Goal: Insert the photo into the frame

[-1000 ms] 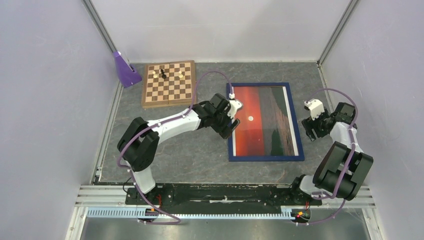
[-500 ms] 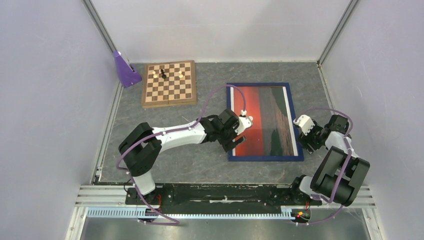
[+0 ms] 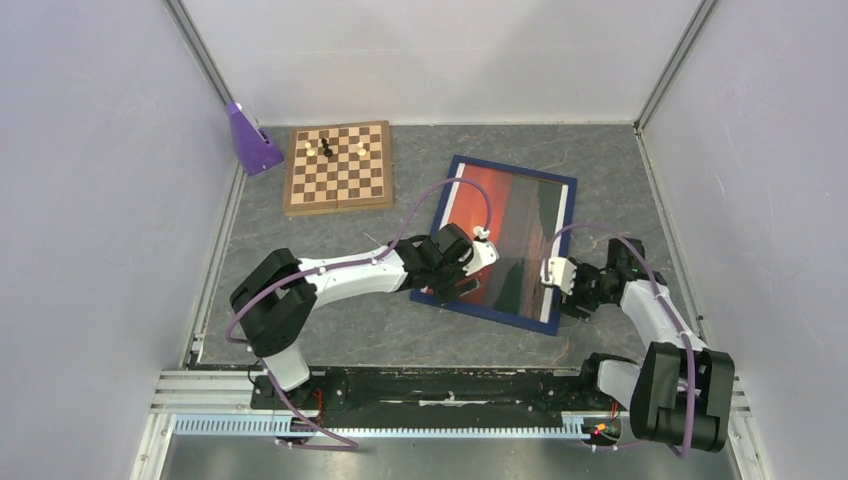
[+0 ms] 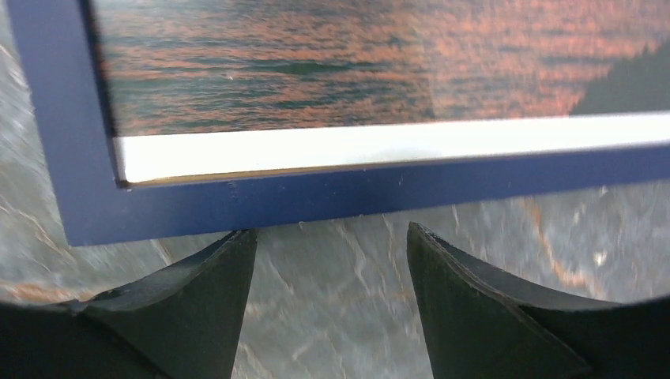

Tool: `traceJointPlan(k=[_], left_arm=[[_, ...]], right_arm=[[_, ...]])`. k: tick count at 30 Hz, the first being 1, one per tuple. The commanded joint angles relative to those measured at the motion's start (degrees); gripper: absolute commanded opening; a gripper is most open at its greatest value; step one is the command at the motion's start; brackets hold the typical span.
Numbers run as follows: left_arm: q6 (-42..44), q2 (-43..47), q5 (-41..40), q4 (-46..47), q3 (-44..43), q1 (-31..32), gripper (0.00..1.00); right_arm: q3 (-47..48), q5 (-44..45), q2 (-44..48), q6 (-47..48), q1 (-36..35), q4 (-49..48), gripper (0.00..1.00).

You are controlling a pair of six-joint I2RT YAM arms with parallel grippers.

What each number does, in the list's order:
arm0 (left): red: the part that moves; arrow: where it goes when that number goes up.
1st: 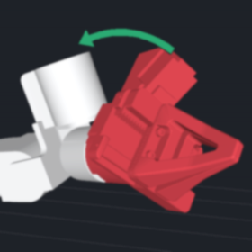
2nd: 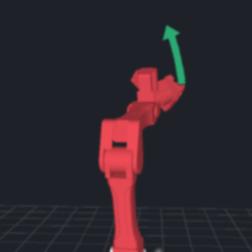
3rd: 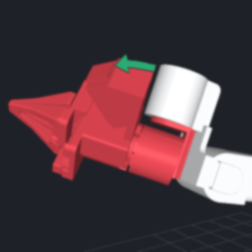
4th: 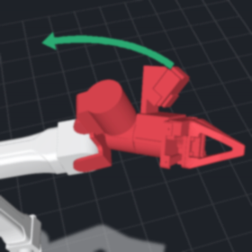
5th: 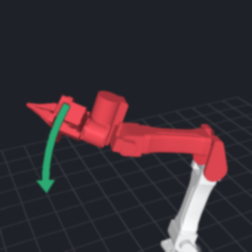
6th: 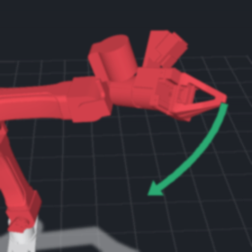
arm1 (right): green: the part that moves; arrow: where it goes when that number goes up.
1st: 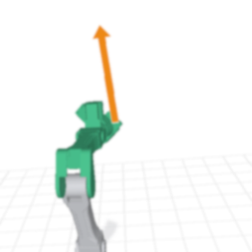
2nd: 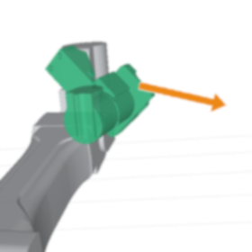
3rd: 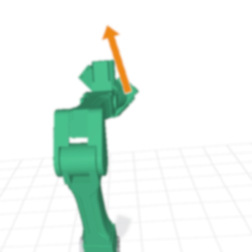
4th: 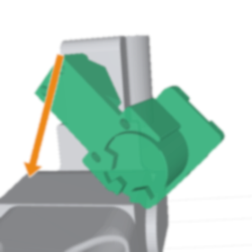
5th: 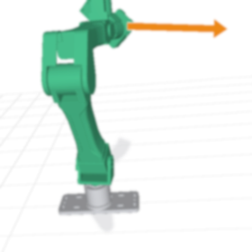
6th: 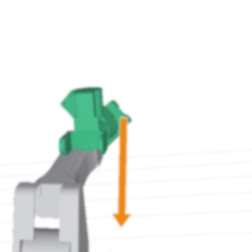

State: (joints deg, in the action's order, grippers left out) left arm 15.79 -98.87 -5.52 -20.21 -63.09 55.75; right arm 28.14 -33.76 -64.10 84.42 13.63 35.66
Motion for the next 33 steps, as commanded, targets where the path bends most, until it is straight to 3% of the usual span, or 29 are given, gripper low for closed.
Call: traceJointPlan(k=[1,5,10,16,18,21,25,29,33], left_arm=[[4.87,5.35,-7.23,0.41,1.17,-0.13,0.88],[4.49,8.47,-11.02,0.75,3.07,-2.45,0.88],[0.78,10.42,-11.95,-0.89,3.50,-9.79,0.88],[-1.89,11.54,-12.23,-2.57,4.03,-17.13,0.88],[-2.22,11.85,-11.90,-2.95,4.41,-18.48,0.89],[-2.27,12.91,-11.45,-2.07,5.87,-19.29,0.89],[-2.72,13.13,-10.23,-1.81,6.09,-20.04,0.89],[-3.27,13.01,-9.02,-1.42,6.25,-20.65,0.89],[-3.57,12.58,-7.98,-1.24,5.81,-20.74,0.89]], right_arm=[[0.75,-4.56,0.67,-7.02,-8.60,-3.36,0.73],[1.04,-3.14,-0.32,-14.44,-19.69,-9.22,0.73],[0.43,-0.31,-3.12,-22.07,-33.70,-16.90,0.73],[3.58,0.93,-7.13,-29.88,-46.14,-22.83,0.74],[6.42,1.80,-7.19,-32.57,-46.67,-22.87,0.74],[10.89,10.76,-5.42,-36.16,-46.22,-24.11,0.73],[19.84,16.10,-7.22,-41.65,-40.72,-22.99,0.74],[27.78,19.62,-13.04,-46.74,-34.88,-23.99,0.73],[36.40,17.49,-22.97,-51.59,-28.69,-26.07,0.71]])
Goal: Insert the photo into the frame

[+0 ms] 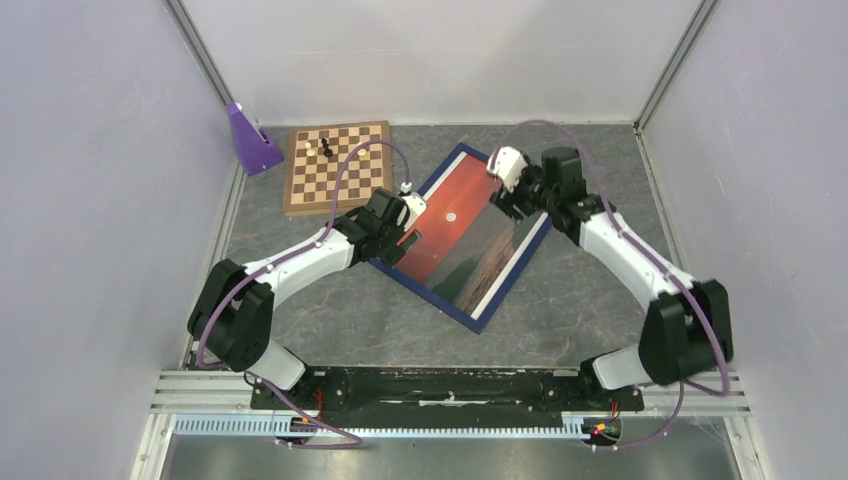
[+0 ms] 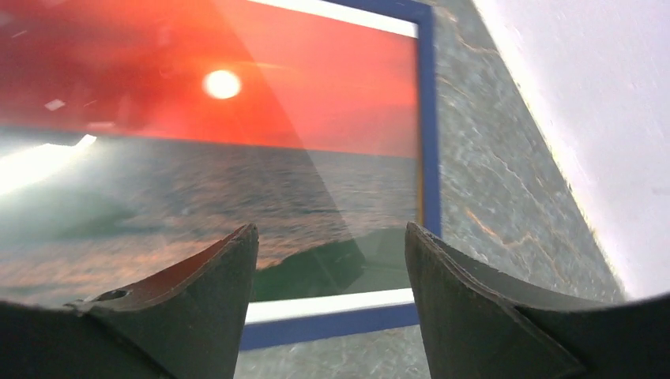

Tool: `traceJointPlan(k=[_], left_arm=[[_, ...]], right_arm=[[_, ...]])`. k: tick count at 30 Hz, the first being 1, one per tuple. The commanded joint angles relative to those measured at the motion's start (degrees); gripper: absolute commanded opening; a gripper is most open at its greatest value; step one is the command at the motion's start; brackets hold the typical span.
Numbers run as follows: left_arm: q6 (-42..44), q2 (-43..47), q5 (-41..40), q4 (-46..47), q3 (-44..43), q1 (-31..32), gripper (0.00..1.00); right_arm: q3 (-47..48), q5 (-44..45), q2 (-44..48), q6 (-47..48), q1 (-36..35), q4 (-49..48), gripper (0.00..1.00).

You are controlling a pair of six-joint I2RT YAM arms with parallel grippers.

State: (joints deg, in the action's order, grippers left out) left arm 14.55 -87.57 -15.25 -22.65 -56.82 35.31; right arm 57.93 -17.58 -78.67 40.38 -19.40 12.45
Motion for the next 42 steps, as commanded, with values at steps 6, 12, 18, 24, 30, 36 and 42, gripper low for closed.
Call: traceJointPlan(k=[6,12,18,24,30,36,42], left_arm=[[-2.17,1.52,2.90,1.78,-1.84,-0.42,0.89],[-2.65,1.05,3.89,2.99,-2.50,-0.51,0.88],[-2.72,0.07,4.29,2.35,-0.92,-0.49,0.88],[1.56,4.04,5.87,0.00,4.11,-0.51,0.88],[5.50,5.95,6.42,1.91,8.31,-0.20,0.88],[7.30,3.57,3.26,6.97,11.11,1.69,0.88],[9.04,-0.77,-2.13,12.19,12.27,4.05,0.88]], right_arm=[[13.38,-4.49,-22.31,-16.64,11.71,-11.61,0.65],[16.60,-8.11,-30.28,-24.66,16.26,-22.06,0.66],[22.33,-12.54,-37.56,-26.83,19.05,-18.72,0.71],[22.73,-17.17,-40.95,-26.85,23.40,-18.28,0.73],[25.48,-22.36,-44.55,-25.95,25.55,-15.21,0.75],[25.26,-24.40,-45.32,-24.41,25.59,-12.55,0.75],[24.96,-25.65,-45.71,-22.00,25.81,-8.35,0.73]])
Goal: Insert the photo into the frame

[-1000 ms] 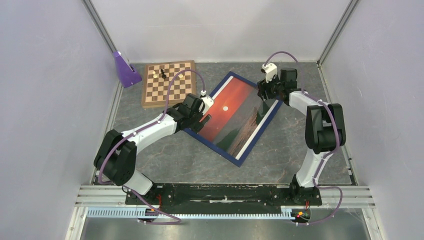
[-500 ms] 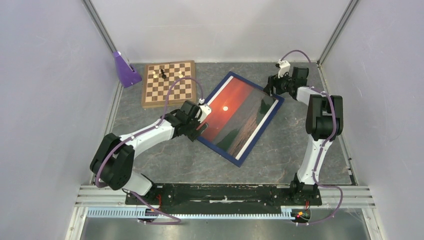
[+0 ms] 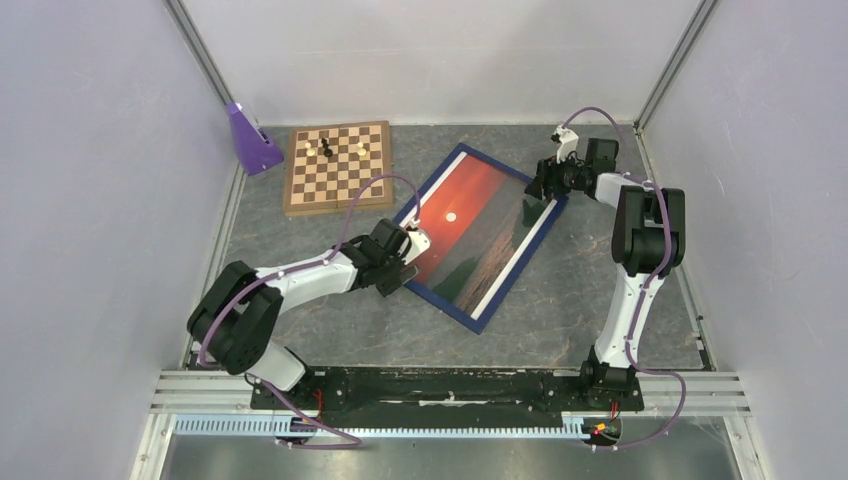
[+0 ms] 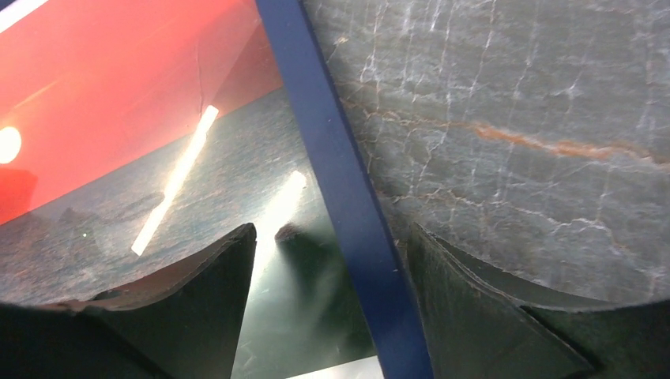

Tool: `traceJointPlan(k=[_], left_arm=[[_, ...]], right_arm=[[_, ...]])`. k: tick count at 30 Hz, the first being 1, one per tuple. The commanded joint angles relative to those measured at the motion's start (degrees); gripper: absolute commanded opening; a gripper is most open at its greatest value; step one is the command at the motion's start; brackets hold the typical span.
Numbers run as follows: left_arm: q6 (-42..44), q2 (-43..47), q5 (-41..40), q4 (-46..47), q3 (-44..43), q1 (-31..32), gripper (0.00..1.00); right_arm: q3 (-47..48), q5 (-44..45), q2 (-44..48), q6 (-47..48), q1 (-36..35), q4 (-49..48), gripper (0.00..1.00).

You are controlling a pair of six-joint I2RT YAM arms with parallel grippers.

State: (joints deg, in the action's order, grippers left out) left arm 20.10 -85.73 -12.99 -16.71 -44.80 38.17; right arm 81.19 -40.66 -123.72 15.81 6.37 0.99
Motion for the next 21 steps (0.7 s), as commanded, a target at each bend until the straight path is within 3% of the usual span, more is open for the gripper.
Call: traceJointPlan(k=[1,5,13,21], left_arm=[[3.60,-3.60,-4.77,6.78,0.08,1.34,0.88],[4.05,-6.12,-5.27,8.82,-0.43,1.88,0.88],[5.47,-8.07,-6.16,10.44,-2.52,3.52,0.88],[6.37,-10.94,-5.77,10.55,-6.03,7.45,0.88]], right_arm=[[1.49,-2.94,-0.60,3.25,0.20,4.20,0.71],[-1.03,-5.14,0.16,5.34,1.16,7.13,0.65],[-8.09,-7.74,5.81,15.18,3.20,18.39,0.62],[-18.05,-8.67,17.23,26.24,12.99,28.85,0.59]])
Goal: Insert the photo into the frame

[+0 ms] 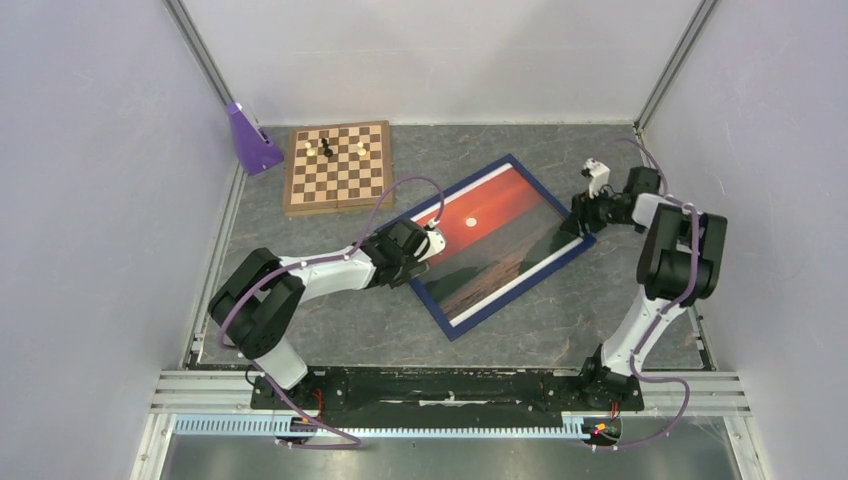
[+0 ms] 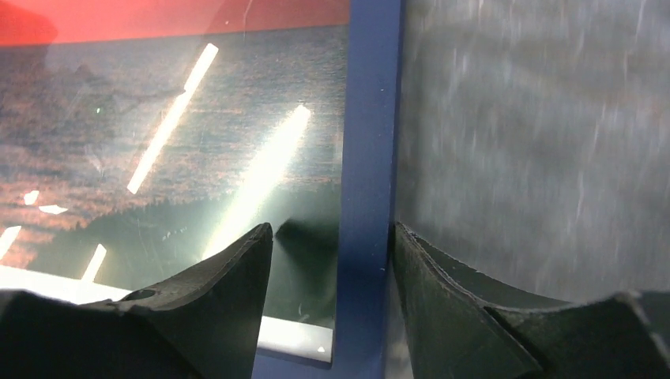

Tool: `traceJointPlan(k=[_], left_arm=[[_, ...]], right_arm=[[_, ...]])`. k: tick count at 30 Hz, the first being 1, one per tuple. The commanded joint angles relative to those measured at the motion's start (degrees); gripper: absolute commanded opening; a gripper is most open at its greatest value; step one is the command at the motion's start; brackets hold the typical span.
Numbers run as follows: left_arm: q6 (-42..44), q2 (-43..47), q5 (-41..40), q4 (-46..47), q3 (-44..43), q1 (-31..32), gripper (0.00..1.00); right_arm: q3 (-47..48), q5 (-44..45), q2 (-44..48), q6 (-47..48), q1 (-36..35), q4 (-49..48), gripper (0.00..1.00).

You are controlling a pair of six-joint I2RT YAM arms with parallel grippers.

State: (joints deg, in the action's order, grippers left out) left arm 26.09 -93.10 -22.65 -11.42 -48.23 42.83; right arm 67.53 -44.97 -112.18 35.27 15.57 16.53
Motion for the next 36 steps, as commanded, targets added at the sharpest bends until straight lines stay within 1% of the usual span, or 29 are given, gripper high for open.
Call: traceJointPlan(k=[1,5,8,11,14,18,21,27,31,36], left_arm=[[0.30,-4.26,3.93,5.24,-3.30,3.32,0.88],[0.30,-6.95,3.24,5.18,-6.56,4.79,0.88],[1.11,-8.14,3.95,5.31,-8.62,5.50,0.88],[1.88,-10.03,4.36,5.36,-11.27,5.69,0.88],[3.20,-12.94,2.19,5.95,-14.99,5.56,0.88],[3.70,-17.41,1.23,4.66,-20.99,4.86,0.88],[4.37,-20.24,0.55,3.95,-24.98,4.38,0.88],[5.88,-24.76,-0.62,3.12,-30.93,3.32,0.88],[6.35,-26.24,-1.25,2.61,-32.90,2.74,0.88],[5.66,-26.38,-2.22,1.32,-34.68,1.49,0.89]], right_arm=[[-5.66,-4.17,7.07,8.31,5.15,14.99,0.59],[-9.06,-4.16,12.19,15.87,9.38,21.88,0.59],[-11.86,-4.51,16.29,19.67,12.14,25.15,0.59],[-14.41,-4.51,20.23,21.82,14.05,27.13,0.59],[-17.46,-4.72,23.89,22.19,14.57,27.16,0.59],[-18.87,-5.99,26.00,20.39,14.55,26.54,0.61],[-20.33,-5.19,26.79,17.38,14.57,23.24,0.64],[-21.43,-2.34,24.50,12.64,14.53,17.08,0.66],[-21.48,-1.40,21.95,10.55,14.23,13.84,0.66],[-21.04,0.08,19.21,8.32,14.00,9.91,0.69]])
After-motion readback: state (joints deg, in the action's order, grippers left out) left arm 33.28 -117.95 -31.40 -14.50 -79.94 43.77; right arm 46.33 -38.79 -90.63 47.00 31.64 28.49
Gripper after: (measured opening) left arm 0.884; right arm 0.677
